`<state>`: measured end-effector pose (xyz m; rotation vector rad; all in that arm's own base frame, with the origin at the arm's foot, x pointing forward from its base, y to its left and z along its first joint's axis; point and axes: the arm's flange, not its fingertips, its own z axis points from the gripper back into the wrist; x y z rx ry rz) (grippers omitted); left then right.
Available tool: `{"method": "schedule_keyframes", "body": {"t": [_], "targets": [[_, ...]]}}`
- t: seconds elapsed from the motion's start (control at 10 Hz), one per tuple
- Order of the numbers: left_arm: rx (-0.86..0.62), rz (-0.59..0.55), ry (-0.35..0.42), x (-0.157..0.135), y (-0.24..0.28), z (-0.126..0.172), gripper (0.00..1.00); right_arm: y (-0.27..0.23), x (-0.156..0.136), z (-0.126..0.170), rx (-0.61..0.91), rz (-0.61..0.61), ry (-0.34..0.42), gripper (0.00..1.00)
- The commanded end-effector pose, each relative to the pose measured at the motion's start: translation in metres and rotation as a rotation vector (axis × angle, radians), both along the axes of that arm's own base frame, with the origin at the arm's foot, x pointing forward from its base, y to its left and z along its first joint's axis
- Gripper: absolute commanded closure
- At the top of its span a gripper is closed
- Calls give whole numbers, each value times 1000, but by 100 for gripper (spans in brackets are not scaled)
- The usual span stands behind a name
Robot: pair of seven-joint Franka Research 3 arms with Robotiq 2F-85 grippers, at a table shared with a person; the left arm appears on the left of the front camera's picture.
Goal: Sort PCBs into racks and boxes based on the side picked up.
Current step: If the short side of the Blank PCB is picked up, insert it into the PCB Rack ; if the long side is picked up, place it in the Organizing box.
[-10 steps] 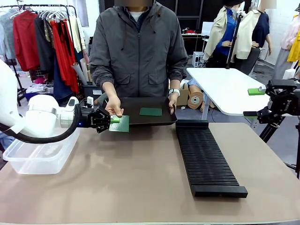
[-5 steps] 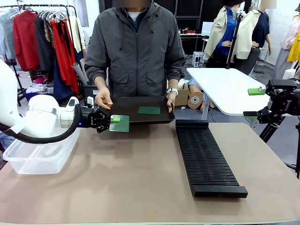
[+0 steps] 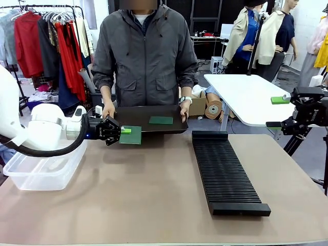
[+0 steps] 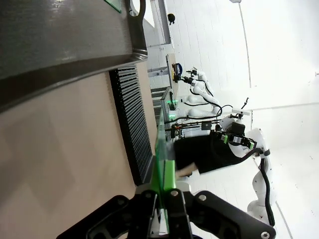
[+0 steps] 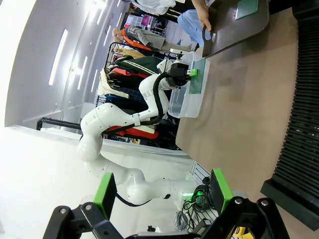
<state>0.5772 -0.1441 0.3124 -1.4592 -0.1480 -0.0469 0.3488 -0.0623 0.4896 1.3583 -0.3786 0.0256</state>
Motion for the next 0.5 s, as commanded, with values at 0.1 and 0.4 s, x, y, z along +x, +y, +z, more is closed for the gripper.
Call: {"method": "schedule_keyframes", "body": {"t": [0.1,0.4], "targets": [[-5,1,12,-2,-1,1,100,0,0,4,11,-6,13,0],[0,0,0,0,0,0,100,0,0,4,11,-6,13,0]]}}
